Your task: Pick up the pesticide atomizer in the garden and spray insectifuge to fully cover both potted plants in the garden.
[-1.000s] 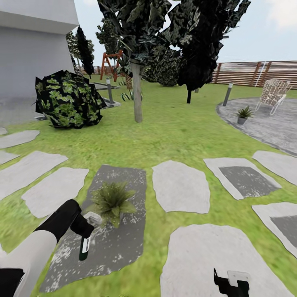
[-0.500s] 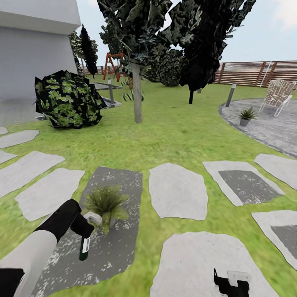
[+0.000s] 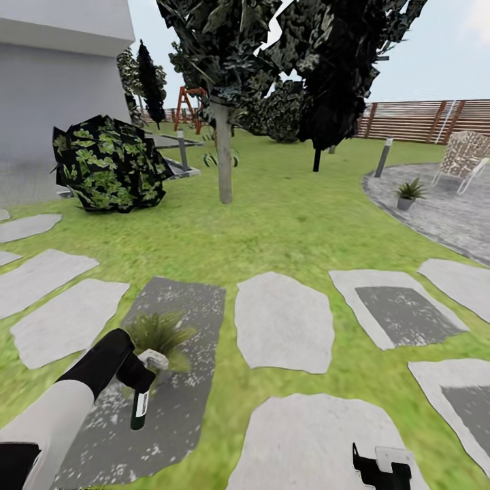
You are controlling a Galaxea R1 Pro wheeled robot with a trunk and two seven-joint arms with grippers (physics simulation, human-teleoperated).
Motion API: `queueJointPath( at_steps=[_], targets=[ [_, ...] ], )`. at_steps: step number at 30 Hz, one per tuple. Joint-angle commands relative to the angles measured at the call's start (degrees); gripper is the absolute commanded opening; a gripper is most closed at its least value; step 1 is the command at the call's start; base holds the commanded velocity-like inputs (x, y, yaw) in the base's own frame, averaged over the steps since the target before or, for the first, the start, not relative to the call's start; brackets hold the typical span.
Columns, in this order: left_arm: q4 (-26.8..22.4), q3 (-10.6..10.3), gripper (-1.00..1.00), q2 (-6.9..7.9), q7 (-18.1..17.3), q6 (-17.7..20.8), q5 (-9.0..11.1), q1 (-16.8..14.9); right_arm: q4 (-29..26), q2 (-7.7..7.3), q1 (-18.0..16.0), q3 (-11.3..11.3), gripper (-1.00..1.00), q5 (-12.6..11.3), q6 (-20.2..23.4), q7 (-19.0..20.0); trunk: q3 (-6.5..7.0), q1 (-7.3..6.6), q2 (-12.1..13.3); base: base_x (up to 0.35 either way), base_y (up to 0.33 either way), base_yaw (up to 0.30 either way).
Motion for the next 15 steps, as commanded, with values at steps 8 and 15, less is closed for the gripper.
queueJointPath(
  at_steps=[8,15],
  targets=[
    [-0.09,-0.22,-1.00,0.11,-0.59,0.14,-0.55,-0.04,0.07,0.01,-0.04,-0.24,1.00,0.63,-0.13,-0.31,-0.05,0.01,0.00,-0.035,-0.271,0.274],
    [-0.09,1.19,-1.00,0.11,-0.56,0.14,-0.61,-0.04,0.07,0.01,-0.04,-0.24,1.00,0.66,-0.13,-0.31,-0.05,0.01,0.00,-0.162,-0.227,0.276]
  ],
)
